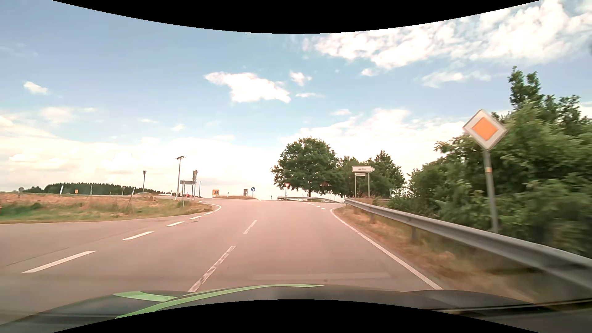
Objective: Follow the waypoints while adhering to traffic rules and regulations
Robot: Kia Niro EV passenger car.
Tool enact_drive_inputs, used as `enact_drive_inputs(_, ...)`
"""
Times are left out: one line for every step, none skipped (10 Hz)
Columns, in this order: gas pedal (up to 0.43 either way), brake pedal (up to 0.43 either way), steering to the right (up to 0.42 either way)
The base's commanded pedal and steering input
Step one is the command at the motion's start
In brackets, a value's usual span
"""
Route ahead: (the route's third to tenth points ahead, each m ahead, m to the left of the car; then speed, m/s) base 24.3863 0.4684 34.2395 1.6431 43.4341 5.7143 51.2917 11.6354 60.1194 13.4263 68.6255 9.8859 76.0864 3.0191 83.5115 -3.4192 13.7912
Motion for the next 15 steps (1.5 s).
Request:
enact_drive_inputs(0.0, 0.0, 0.0)
enact_drive_inputs(0.0, 0.0, 0.0)
enact_drive_inputs(0.0, 0.0, -0.004)
enact_drive_inputs(0.0, 0.0, -0.006)
enact_drive_inputs(0.0, 0.0, -0.009)
enact_drive_inputs(0.0, 0.0, -0.01)
enact_drive_inputs(0.0, 0.0, -0.01)
enact_drive_inputs(0.0, 0.0, -0.012)
enact_drive_inputs(0.0, 0.0, -0.014)
enact_drive_inputs(0.0, 0.0, -0.018)
enact_drive_inputs(0.0, 0.0, -0.021)
enact_drive_inputs(0.0, 0.0, -0.022)
enact_drive_inputs(0.0, 0.0, -0.024)
enact_drive_inputs(0.0, 0.0, -0.026)
enact_drive_inputs(0.0, 0.0, -0.027)
